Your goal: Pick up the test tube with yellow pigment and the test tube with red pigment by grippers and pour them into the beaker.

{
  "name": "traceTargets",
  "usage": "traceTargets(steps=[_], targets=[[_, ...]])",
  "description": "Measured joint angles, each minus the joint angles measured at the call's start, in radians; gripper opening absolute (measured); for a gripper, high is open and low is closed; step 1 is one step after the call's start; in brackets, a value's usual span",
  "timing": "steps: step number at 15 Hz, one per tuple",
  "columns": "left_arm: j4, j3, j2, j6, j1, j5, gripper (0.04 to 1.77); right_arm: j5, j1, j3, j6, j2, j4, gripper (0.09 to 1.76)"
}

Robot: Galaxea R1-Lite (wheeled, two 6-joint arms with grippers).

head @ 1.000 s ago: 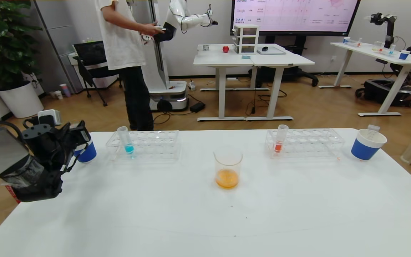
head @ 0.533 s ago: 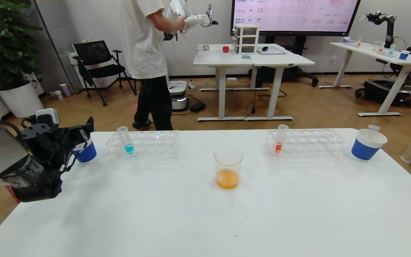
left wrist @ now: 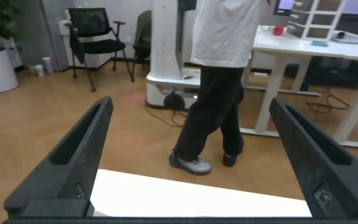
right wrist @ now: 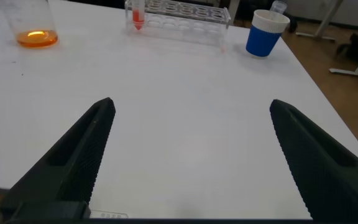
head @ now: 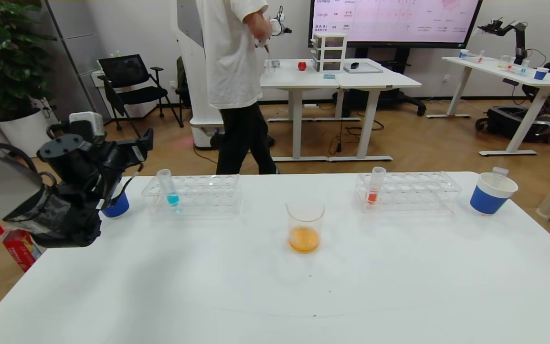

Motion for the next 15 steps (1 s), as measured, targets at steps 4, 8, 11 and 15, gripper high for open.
traceTargets(steps=[4, 8, 11, 15], targets=[[0.010, 0.008, -0.063, 0.074, -0.144, 0.063, 1.75, 0.000, 0.000, 0.000, 0.000, 0.000, 0.000, 1.74], [0.041, 0.026, -0.167, 0.108, -0.176, 0.065, 1.75, 0.000, 0.000, 0.000, 0.000, 0.000, 0.000, 1.74], [0.115, 0.086, -0.327, 0.114, -0.179, 0.063, 1.75, 0.000, 0.000, 0.000, 0.000, 0.000, 0.000, 1.74], [0.253, 0.238, -0.624, 0.131, -0.169, 0.060, 1.75, 0.000, 0.000, 0.000, 0.000, 0.000, 0.000, 1.74]])
